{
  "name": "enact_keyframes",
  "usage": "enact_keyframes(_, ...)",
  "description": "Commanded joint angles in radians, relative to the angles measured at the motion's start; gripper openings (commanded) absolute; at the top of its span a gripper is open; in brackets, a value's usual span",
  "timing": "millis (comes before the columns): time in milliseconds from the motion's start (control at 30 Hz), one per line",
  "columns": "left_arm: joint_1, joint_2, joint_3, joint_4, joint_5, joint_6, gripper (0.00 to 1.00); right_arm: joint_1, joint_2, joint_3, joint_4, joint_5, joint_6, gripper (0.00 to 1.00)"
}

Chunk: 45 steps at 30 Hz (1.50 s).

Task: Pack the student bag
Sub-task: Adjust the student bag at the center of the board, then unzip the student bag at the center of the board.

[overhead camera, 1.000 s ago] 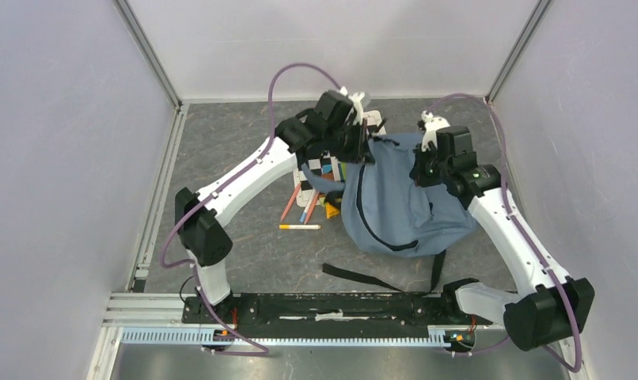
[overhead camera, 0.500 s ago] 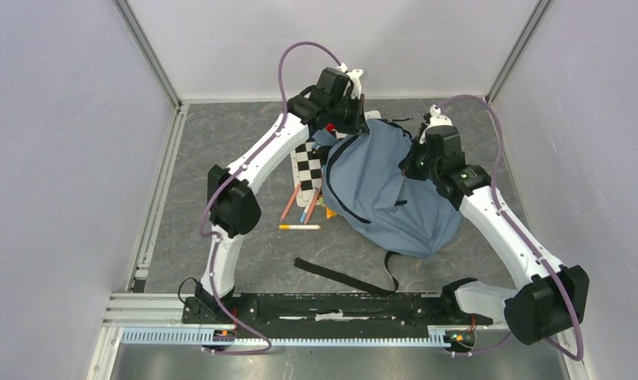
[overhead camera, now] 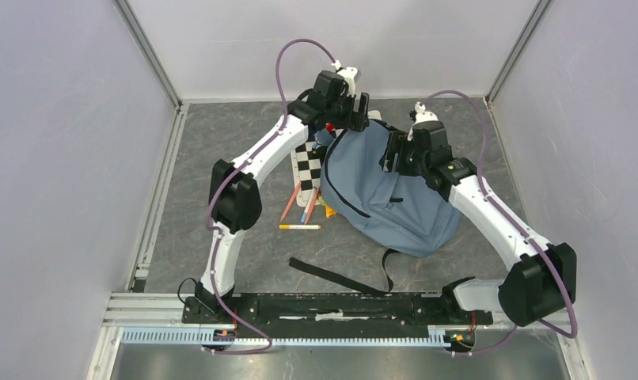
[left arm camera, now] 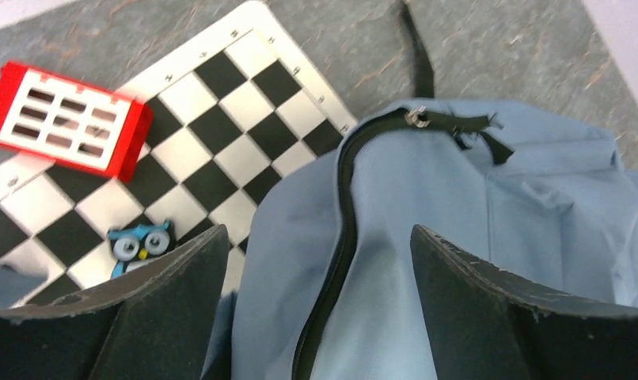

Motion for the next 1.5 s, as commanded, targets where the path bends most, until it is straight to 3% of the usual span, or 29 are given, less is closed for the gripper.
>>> enact_keyframes(0, -0.004, -0.217, -0.154, 0.092, -0.062, 0.032, 0.91, -0.039, -0.078, 0.052, -0.046, 0.06, -0.041, 0.82)
enact_keyframes(167, -0.087, -0.432, -0.407, 0.143, -0.082, 0.037, 0.94, -0.094, -0.185, -0.02, -0.106, 0.09, -0.039, 0.92)
enact_keyframes(367, -0.274, -0.532, -0.581, 0.158, -0.103, -0.008, 0.98, -0.127, -0.328, -0.119, -0.125, 0.129, -0.015, 0.98)
enact_keyframes(567, -0.412, -0.432, -0.544, 0.09, -0.201, -0.025, 1.0, -0.129, -0.417, -0.184, -0.129, 0.09, 0.077, 0.98)
enact_keyframes(733, -0.422, -0.354, -0.493, -0.014, -0.301, -0.058, 1.0, -0.128, -0.465, -0.217, -0.128, 0.06, 0.12, 0.97)
enact_keyframes(1000, -0.423, -0.311, -0.508, -0.003, -0.324, -0.035, 0.99, -0.128, -0.494, -0.29, -0.103, -0.002, 0.19, 0.97)
enact_keyframes(1200, -0.422, -0.281, -0.492, 0.023, -0.254, -0.011, 0.84, -0.128, -0.473, -0.317, -0.085, -0.048, 0.258, 0.96)
enact_keyframes(1467, -0.423, -0.287, -0.51, 0.03, -0.226, -0.013, 0.44, -0.128, -0.473, -0.395, -0.024, -0.099, 0.389, 0.87)
